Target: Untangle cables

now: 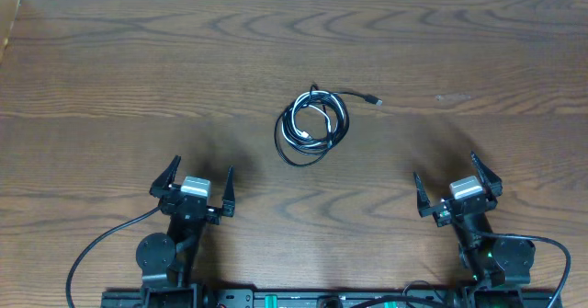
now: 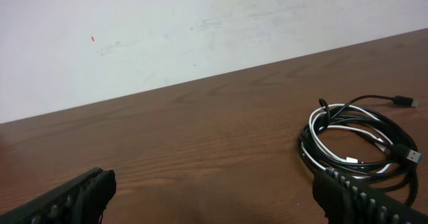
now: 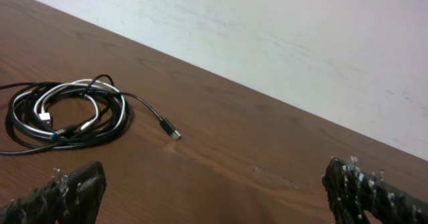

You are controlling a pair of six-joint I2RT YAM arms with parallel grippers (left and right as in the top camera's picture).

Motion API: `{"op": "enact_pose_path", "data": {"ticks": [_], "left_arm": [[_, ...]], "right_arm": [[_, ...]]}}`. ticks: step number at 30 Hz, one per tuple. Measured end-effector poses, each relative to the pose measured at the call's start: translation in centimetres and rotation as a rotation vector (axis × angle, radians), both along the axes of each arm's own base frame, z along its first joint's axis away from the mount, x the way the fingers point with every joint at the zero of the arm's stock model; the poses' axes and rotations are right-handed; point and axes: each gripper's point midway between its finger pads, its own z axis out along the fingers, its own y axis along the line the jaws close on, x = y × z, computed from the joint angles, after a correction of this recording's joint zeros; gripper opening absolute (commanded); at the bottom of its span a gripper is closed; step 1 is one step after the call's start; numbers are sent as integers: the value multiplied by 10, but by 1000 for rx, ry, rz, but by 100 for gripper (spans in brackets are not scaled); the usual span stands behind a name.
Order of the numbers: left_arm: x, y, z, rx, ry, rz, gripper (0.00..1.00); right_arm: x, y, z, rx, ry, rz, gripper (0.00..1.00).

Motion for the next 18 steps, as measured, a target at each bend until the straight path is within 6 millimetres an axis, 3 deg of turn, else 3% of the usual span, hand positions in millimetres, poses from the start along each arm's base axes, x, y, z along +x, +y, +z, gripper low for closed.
{"op": "enact_pose_path", "data": {"ticks": [18], "left_arm": [[1,3,0,2,2,20,100]], "right_arm": [[0,0,0,0,0,0,99]]}}
